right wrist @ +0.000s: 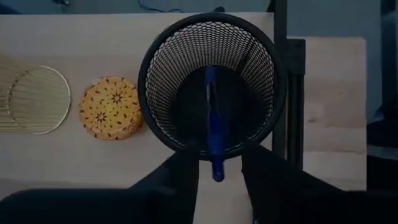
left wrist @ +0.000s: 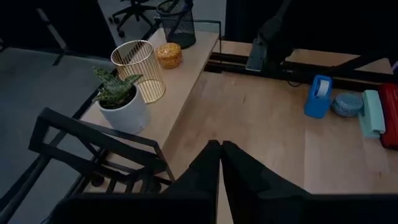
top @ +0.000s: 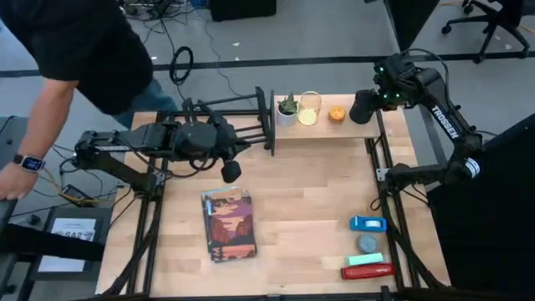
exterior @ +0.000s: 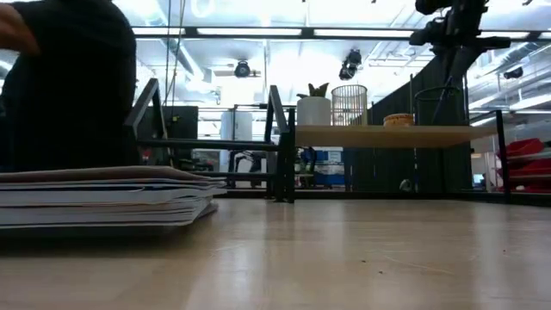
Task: Stock shelves
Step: Remove the blue pen from the black pen organizer on the shelf
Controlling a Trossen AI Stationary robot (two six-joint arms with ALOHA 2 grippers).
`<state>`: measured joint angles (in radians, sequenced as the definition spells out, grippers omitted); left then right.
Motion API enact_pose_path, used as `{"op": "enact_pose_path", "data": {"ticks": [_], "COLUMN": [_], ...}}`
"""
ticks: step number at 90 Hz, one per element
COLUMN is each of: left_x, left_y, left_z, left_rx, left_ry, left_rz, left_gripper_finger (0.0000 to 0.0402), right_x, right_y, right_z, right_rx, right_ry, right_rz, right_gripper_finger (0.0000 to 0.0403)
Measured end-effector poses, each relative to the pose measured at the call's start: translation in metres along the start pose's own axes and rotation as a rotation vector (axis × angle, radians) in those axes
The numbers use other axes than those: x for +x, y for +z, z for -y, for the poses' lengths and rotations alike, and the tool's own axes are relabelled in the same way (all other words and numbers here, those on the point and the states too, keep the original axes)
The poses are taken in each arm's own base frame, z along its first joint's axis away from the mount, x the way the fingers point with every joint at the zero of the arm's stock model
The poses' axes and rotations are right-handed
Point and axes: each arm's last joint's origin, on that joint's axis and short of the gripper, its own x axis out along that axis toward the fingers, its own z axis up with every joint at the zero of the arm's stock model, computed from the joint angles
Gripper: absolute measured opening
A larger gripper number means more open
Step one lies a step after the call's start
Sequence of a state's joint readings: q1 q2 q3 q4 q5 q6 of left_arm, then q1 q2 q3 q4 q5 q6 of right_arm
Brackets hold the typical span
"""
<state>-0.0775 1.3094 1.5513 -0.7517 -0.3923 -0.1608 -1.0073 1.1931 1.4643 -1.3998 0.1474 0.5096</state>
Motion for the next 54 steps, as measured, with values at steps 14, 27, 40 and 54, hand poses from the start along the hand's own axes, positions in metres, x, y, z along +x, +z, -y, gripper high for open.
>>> {"op": "enact_pose_path", "data": {"ticks": [14, 27, 40, 54], "left_x": [0.000, 0.000, 0.000, 0.000], "left_y": [0.000, 0.000, 0.000, 0.000], "left_z": [0.000, 0.000, 0.000, 0.000], "left_rx": [0.000, 0.000, 0.017, 0.026], "left_ry": [0.000, 0.000, 0.000, 0.000], "left_rz": [0.000, 0.000, 0.000, 0.000], "left_gripper_finger": [0.0000, 0.0000, 0.0000, 0.0000], "right_x": [0.001, 0.005, 0.009, 0.009], "right_y": [0.001, 0.000, -0.002, -0.002], "right_z": [-0.001, -0.007, -0.014, -0.014], "right_rx": [0.012, -0.006, -0.037, -0.044], "right_ry": [0.005, -0.001, -0.039, -0.046], "right_rz": [0.005, -0.029, -0.039, -0.039], "right_gripper_finger": [0.0073, 0.0072, 0.0072, 0.0072]}}
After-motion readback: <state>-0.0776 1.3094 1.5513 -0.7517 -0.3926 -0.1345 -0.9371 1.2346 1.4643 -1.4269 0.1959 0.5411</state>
